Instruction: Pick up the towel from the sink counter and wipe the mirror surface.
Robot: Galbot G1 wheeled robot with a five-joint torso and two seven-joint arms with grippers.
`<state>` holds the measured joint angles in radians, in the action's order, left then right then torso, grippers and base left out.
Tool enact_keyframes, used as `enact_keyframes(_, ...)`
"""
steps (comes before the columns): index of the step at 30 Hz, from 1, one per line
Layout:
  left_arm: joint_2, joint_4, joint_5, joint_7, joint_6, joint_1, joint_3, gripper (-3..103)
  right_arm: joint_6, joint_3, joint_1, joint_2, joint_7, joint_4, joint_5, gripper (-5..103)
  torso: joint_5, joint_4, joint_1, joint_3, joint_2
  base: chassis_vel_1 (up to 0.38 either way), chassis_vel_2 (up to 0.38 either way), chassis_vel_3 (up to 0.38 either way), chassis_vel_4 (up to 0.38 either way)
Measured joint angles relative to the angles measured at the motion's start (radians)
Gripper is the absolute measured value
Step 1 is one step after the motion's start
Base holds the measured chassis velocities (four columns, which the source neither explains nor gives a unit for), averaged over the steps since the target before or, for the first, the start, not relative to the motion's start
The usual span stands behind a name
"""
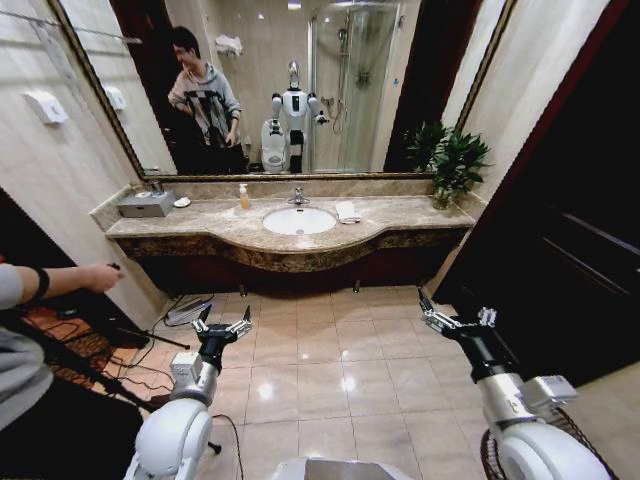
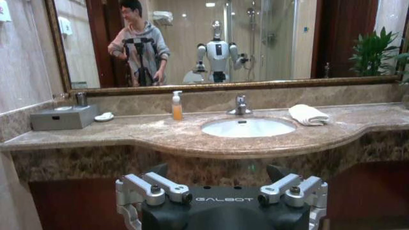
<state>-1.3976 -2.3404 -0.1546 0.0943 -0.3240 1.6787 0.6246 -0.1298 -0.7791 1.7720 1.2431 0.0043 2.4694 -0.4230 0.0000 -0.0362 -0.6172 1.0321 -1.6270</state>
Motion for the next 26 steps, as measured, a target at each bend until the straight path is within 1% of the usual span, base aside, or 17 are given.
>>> enact_keyframes(26, 0.0, 0.0, 0.0, 0.0, 0.0, 0.0, 0.0, 100, 0.0, 0.0, 0.0, 0.0, 0.0, 0.0, 0.0, 100, 0.0, 0.0, 0.0, 0.0, 0.0, 0.0, 0.0, 0.0, 0.0)
